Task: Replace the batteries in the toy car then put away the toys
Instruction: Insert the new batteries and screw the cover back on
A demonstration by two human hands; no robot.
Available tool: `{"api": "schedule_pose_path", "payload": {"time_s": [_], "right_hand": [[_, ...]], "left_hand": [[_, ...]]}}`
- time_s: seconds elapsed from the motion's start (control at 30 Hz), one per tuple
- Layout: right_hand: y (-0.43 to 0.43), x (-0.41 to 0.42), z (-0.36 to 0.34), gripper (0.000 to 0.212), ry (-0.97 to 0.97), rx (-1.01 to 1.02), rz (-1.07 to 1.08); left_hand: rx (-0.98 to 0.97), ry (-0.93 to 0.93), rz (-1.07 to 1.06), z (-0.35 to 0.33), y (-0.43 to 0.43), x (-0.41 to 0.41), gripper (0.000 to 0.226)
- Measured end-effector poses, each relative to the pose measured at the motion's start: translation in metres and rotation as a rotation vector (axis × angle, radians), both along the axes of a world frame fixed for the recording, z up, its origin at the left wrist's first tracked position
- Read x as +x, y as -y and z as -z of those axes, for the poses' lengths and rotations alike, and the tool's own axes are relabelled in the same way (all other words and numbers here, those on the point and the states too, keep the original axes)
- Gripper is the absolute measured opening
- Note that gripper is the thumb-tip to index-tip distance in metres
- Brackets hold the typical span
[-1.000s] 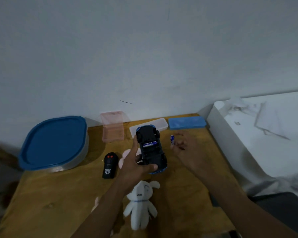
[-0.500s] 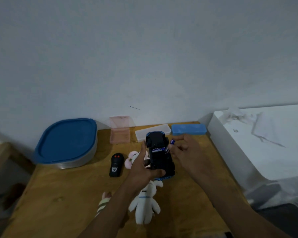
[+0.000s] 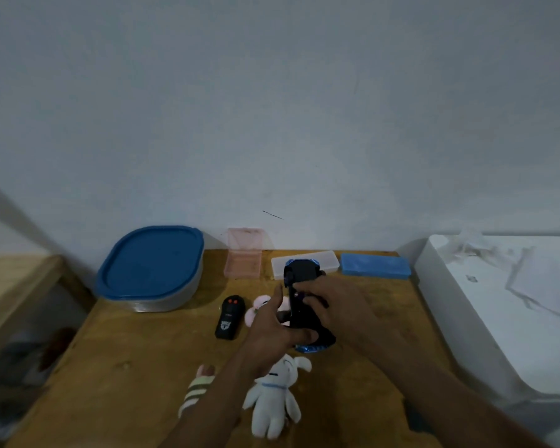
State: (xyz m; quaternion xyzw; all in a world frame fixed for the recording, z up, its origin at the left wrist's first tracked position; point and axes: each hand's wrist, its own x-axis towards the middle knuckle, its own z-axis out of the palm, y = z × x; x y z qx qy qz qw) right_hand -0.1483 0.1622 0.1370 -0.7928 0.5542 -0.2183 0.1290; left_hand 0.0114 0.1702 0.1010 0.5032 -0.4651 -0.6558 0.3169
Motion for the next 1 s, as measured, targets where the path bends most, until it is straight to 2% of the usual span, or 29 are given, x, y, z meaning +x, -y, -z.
{"api": "schedule_pose_path", "payload": {"time_s": [0.1, 0.2, 0.4, 0.53, 0.63, 0.83, 1.0], "right_hand": [[0.005, 0.002, -0.001, 0.022, -0.049, -0.029, -0.069], [0.007, 0.004, -0.003, 0.019, -0.187, -0.075, -0.135], [0.004, 0.017, -0.003, 0.035, -0.41, 0.021, -0.147], [0.002, 0.023, -0.002, 0.036, -0.468, 0.055, -0.144], [0.001, 0.028, -0.004, 0.034, -0.458, 0.064, -0.137], [0.006, 0.034, -0.015, 0.028, -0.322, 0.029, -0.109], [0.008, 0.039, -0.019, 0.026, -0.373, -0.034, -0.137]], "left_hand": [[0.017, 0.022, -0.032, 0.002, 0.002, 0.0, 0.112], [-0.005, 0.062, -0.043, 0.003, 0.005, 0.0, 0.104], [-0.007, 0.064, -0.035, 0.007, 0.006, 0.002, 0.077], [-0.016, 0.055, -0.016, 0.008, 0.004, 0.006, 0.073], [-0.019, 0.046, -0.012, 0.009, 0.002, 0.013, 0.075], [-0.056, 0.021, 0.07, -0.002, 0.007, 0.028, 0.064], [-0.094, 0.019, 0.082, -0.005, 0.01, 0.034, 0.067]]}}
